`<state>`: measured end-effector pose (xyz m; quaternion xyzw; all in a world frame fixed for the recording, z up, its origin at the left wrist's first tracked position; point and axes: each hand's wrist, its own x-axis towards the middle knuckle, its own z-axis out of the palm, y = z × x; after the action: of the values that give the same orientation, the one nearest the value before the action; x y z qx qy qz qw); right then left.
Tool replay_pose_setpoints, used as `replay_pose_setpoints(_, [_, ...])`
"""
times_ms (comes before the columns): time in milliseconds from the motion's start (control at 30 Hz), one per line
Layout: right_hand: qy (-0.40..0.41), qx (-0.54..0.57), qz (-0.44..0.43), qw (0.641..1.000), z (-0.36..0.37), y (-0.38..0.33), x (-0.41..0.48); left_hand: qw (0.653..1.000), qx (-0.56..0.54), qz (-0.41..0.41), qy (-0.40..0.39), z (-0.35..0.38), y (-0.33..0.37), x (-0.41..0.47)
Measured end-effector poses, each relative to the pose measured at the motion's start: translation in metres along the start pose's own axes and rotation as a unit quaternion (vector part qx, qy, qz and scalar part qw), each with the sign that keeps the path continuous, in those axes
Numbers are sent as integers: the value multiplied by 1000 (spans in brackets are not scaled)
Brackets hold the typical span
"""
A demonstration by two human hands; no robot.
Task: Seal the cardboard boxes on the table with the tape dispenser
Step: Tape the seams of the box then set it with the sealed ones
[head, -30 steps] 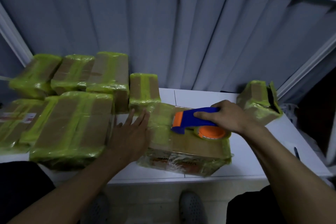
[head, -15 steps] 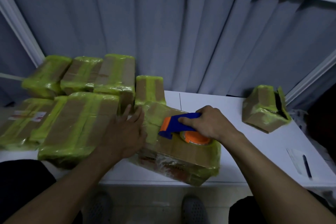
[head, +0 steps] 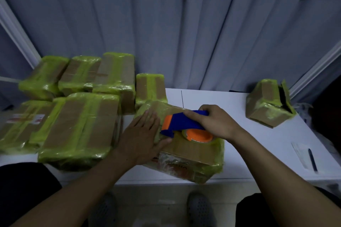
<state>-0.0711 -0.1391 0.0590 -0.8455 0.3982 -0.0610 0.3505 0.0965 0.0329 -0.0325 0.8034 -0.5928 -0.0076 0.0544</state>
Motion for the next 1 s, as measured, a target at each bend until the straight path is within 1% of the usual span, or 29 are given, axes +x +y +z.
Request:
replay_pose_setpoints(133, [-55,130,12,990,-5,17,-11,1000,-6,-10,12,2,4,2])
replay_pose_setpoints(167, [-51,164,16,985,-2,19,-14,1000,-5,-11,17,3,5,2])
replay_pose_setpoints(233, [-16,218,15,976,3,21,-19,999,-2,-11,31,4,6,1])
replay_pose_setpoints(300, [15,237,13,971,6,21,-21,999,-4,-12,44,4,7,0])
replay_pose_setpoints(467, [39,234,9,972,6,23,-20,999,2,-17,39,8,7,1])
replay_pose_setpoints(533, [34,244,9,969,2,24,-21,999,6,-16,38,8,8,1])
replay_pose_setpoints(667, [22,227,9,974,3,27,-25,999,13,-12,42,8,6,1])
replay_pose_setpoints(800, [62,216,16,974,-20,37,-26,999,25,-9,37,7,6,2])
replay_pose_setpoints(867, [49,207,17,977,-28,43,-30,999,26,-11,43,6,6,2])
replay_pose_setpoints(933, [35,179,15,983,-23,45,-32,998,33,-10,46,7,6,1])
replay_pose_setpoints(1000, [38,138,12,990,-17,42,-31,998,38,-6,44,8,6,1])
